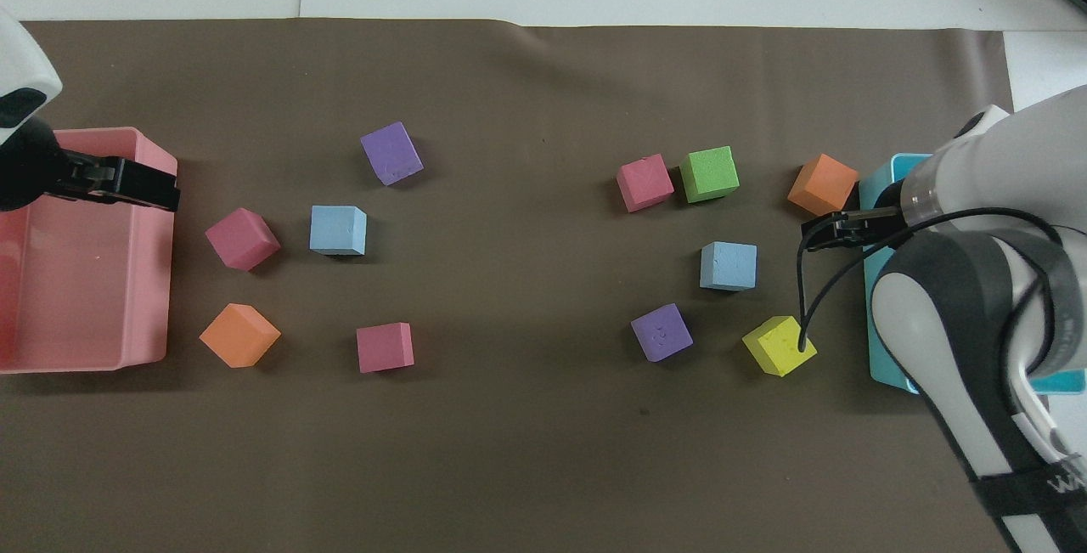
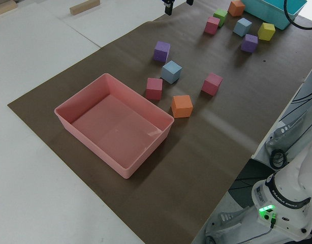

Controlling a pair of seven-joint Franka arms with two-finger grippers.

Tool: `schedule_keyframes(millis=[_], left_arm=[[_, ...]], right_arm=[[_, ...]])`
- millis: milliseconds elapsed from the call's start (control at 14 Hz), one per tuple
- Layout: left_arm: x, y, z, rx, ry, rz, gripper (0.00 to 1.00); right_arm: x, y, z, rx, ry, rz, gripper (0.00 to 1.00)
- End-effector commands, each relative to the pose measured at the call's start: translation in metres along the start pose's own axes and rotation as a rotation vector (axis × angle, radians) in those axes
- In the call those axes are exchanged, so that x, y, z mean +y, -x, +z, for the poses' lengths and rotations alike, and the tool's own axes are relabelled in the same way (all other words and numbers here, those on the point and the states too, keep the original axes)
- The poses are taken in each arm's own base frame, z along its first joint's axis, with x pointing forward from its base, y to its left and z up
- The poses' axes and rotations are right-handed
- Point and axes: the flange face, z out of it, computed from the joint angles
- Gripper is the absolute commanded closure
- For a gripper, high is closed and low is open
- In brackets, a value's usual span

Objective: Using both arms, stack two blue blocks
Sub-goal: 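Move the left gripper to one blue cube while the right gripper reaches the other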

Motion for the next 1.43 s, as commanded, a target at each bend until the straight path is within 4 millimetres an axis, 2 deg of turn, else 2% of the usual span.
schedule_keyframes(millis=[0, 143, 500, 571, 929, 1071, 1214, 1357], left_arm=[[0.016, -0.009, 0.008, 0.022, 0.01, -0.016, 0.0], [0.017, -0.018, 0.02, 0.033, 0.011, -0.023, 0.0], [0.025, -0.036, 0.053, 0.033, 0.013, -0.013, 0.0], [0.031, -0.038, 0.059, 0.035, 0.014, -0.007, 0.0], [0.032, -0.039, 0.095, 0.051, 0.014, -0.007, 0.0], [0.036, -0.037, 0.112, 0.05, 0.015, -0.003, 0.0], [0.049, -0.034, 0.132, 0.048, 0.016, 0.017, 0.0], [0.052, -0.031, 0.152, 0.053, 0.016, 0.021, 0.0]], right_arm=[[-0.001, 0.005, 0.028, 0.004, -0.058, 0.049, 0.0], [-0.005, 0.002, 0.054, -0.025, -0.06, 0.052, 0.0], [-0.029, 0.012, 0.096, -0.006, -0.058, 0.017, 0.0], [-0.032, 0.012, 0.1, 0.0, -0.072, 0.026, 0.0], [-0.051, 0.02, 0.118, 0.007, -0.119, 0.022, 0.0], [-0.051, 0.022, 0.121, 0.007, -0.118, 0.0, 0.0], [-0.044, 0.028, 0.135, 0.015, -0.114, -0.027, 0.0], [-0.041, 0.033, 0.149, 0.012, -0.108, -0.034, 0.0]])
